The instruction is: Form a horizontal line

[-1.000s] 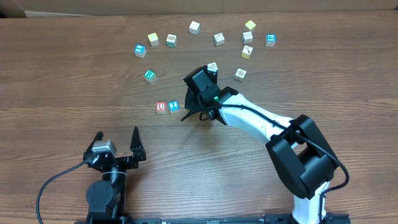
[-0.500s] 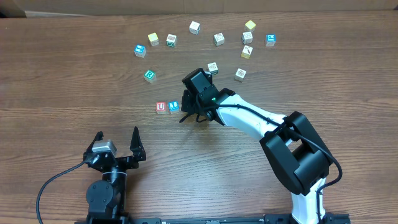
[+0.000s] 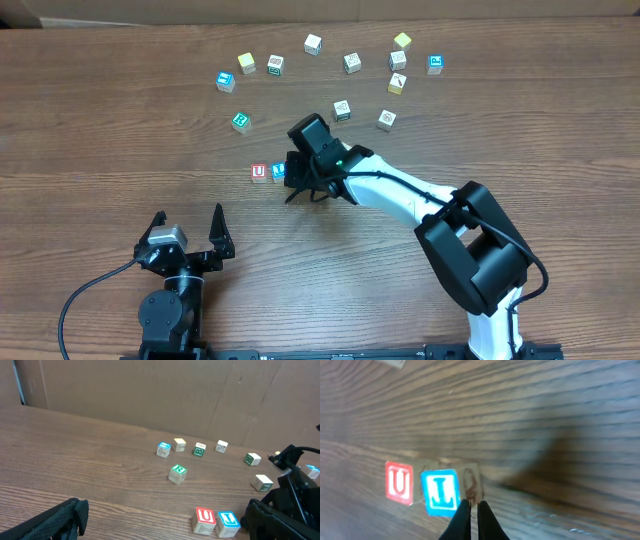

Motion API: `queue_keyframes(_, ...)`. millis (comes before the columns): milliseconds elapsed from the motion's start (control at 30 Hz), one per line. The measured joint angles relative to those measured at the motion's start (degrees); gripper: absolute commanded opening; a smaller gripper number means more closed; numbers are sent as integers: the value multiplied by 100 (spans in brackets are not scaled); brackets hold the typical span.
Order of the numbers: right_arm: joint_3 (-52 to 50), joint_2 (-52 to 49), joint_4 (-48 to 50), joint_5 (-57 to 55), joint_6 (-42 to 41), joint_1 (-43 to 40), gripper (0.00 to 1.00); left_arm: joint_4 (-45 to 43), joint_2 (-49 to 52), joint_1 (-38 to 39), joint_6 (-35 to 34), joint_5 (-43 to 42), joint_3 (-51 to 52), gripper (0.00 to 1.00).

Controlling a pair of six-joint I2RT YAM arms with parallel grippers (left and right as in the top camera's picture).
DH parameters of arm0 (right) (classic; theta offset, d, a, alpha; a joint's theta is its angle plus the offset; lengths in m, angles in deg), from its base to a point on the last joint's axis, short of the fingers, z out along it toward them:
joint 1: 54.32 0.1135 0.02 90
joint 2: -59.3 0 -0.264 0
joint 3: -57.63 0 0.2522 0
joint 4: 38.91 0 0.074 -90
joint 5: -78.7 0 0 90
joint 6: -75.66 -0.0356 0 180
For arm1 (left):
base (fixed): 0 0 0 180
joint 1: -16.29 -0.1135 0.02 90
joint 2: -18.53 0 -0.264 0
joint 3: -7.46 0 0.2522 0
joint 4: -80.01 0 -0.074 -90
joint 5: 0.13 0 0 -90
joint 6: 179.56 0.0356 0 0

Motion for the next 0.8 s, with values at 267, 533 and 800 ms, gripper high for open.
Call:
queue_keyframes(267, 0, 0, 70, -4, 149, 136, 4, 0, 0, 0, 0, 0, 0, 100)
queue_keyframes(533, 0, 0, -24, -22, 195, 133, 4, 0, 0, 0, 0, 0, 0, 100)
queue_keyframes(800, 0, 2, -125, 42, 197, 133, 4, 0, 0, 0, 0, 0, 0, 100)
